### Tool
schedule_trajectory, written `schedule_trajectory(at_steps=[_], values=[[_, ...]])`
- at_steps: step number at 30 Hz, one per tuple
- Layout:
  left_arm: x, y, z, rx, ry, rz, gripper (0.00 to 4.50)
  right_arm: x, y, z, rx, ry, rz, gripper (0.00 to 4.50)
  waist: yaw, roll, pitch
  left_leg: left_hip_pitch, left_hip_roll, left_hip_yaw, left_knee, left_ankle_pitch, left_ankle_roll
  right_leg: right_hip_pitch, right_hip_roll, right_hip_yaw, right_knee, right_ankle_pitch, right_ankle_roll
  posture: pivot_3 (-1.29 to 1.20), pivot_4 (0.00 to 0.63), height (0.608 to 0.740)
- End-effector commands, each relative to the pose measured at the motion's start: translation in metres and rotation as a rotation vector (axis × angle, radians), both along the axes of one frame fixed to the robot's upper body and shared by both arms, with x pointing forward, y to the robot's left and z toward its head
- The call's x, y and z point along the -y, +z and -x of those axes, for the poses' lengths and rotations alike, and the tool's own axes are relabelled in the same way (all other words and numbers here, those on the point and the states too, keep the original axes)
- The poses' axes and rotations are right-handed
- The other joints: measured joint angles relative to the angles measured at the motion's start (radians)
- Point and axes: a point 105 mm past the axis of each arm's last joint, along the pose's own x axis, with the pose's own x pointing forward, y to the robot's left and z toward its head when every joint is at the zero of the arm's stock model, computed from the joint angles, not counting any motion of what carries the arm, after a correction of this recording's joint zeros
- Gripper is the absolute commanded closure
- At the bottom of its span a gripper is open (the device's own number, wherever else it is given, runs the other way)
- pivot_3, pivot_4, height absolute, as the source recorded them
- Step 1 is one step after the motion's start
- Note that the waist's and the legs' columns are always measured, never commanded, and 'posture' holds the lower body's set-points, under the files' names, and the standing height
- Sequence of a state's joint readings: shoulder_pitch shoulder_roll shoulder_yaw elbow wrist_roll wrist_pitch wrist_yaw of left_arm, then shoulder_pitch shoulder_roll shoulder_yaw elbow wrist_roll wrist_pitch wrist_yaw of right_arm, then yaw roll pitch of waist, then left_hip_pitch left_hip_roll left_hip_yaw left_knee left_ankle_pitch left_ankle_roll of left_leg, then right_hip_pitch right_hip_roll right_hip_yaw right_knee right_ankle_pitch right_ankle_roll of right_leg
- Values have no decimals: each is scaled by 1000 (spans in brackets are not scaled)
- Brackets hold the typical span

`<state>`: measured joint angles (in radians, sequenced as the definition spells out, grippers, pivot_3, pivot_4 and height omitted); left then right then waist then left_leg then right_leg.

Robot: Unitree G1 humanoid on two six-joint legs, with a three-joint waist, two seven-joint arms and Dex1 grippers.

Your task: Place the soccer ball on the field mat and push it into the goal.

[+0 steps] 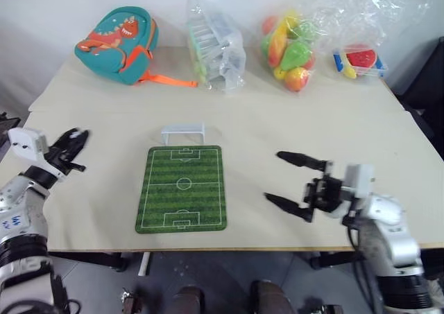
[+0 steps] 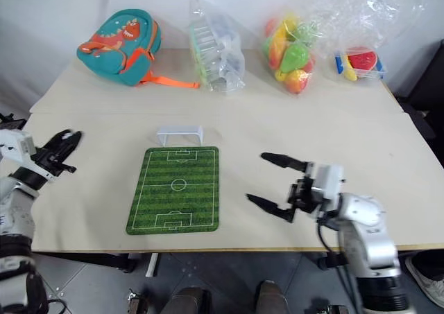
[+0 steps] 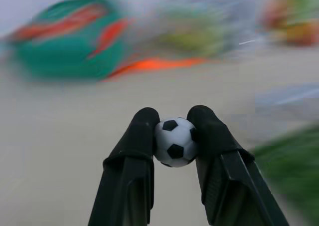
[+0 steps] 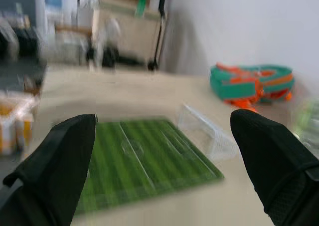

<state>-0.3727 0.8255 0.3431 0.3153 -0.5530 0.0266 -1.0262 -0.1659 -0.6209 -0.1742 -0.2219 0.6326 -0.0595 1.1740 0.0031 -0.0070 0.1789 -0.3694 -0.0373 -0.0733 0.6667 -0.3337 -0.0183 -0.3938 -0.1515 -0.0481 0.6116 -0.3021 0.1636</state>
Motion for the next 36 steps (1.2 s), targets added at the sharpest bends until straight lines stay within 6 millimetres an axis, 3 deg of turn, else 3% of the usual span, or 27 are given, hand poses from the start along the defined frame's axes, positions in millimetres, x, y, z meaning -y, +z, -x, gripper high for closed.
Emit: schedule_trajectory(at_steps=[1, 4, 9, 21, 32, 36], values=[[48, -10, 27, -50, -321, -156, 3639, 9, 4, 13, -21, 49, 9, 0, 1, 4, -2, 2, 0, 0, -1, 0, 0, 2, 0, 0, -1, 0, 0, 0, 150, 740], [85, -45, 50, -128, -579, -246, 3639, 8, -14, 42, -130, 187, 90, 0, -4, 9, -1, 2, -2, 2, -2, -1, 0, 1, 2, 1, -1, 0, 0, 0, 150, 740], [101, -81, 55, -193, -720, -335, 3639, 1, -32, 65, -194, 293, 152, 0, -6, 8, 1, 2, -1, 4, 0, -1, 1, 1, 3, 1, 0, 0, 0, 0, 150, 740], [113, -118, 41, -223, -736, -378, 3639, -6, -32, 50, -143, 217, 130, 0, 1, 8, 1, 1, -2, 3, 7, -1, 2, 2, 3, 1, 1, 2, 1, 0, 150, 740], [117, -130, 39, -255, -729, -382, 3639, -13, -28, 48, -133, 205, 107, 0, 16, 8, 1, 1, -2, 3, 9, -1, 2, 2, 3, 1, 1, 2, 1, 0, 150, 740], [118, -126, 33, -207, -688, -390, 2451, -15, -27, 46, -132, 205, 100, 0, 18, 8, 1, 1, -2, 3, 9, -1, 2, 2, 3, 1, 1, 2, 1, 0, 150, 740]])
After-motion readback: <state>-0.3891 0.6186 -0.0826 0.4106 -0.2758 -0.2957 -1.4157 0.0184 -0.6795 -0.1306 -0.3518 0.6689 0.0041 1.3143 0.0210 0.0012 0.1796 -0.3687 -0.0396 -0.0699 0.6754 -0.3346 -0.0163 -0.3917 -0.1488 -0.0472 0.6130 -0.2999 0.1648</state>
